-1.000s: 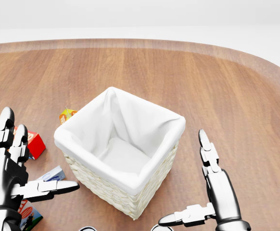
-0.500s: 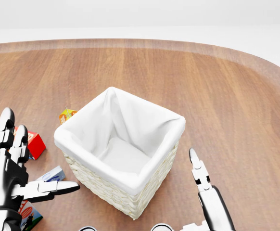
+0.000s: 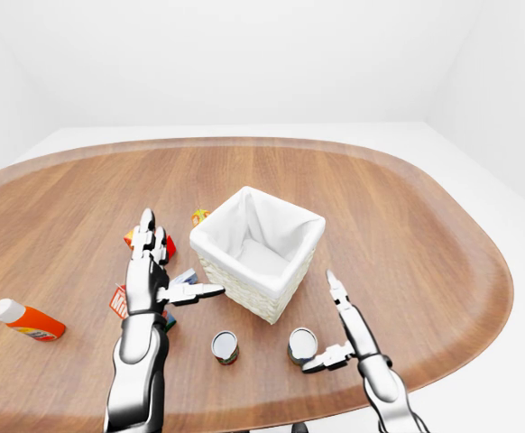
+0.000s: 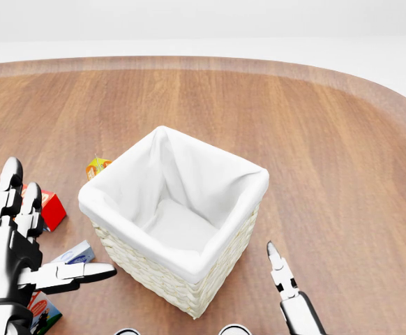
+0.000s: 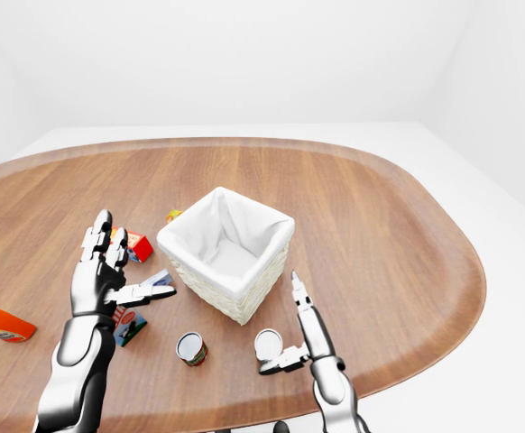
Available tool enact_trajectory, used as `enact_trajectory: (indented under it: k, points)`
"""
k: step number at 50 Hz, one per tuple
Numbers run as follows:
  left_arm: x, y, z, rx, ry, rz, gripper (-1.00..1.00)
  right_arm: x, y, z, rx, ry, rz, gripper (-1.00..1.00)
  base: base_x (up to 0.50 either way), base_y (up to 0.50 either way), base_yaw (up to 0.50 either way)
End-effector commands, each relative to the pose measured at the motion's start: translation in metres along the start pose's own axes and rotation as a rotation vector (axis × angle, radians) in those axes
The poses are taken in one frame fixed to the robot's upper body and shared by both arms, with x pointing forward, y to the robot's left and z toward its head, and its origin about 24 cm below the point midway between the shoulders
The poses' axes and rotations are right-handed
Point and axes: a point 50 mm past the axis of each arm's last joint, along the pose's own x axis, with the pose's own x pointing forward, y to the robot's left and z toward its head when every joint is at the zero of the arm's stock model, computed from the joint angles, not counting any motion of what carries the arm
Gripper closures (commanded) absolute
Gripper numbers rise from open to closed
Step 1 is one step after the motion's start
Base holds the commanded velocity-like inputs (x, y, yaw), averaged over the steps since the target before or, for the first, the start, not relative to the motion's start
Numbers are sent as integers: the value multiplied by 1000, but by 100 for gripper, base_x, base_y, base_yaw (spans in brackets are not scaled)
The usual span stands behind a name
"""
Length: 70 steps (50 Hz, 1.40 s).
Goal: Pick up the alphabet soup, and put it in the basket.
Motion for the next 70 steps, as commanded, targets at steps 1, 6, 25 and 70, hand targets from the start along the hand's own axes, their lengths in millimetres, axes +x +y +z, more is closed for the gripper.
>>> enact_trajectory:
  k: [1,6,25,70]
  points:
    - [0,0,-1,3,3,0,-100,-2,10,-14,-29,61,37,-100,0,0,0]
    - [0,0,0,4,2,1,-100,-1,14,-19,-39,83,47,-100,0,0,0]
    - [0,-1,-1,8,4,-2,-100,6,26,-46,-82,200,70,-100,0,0,0]
    - [1,-3,-6,16,24,-6,-100,10,40,-42,-127,184,82,-100,0,0,0]
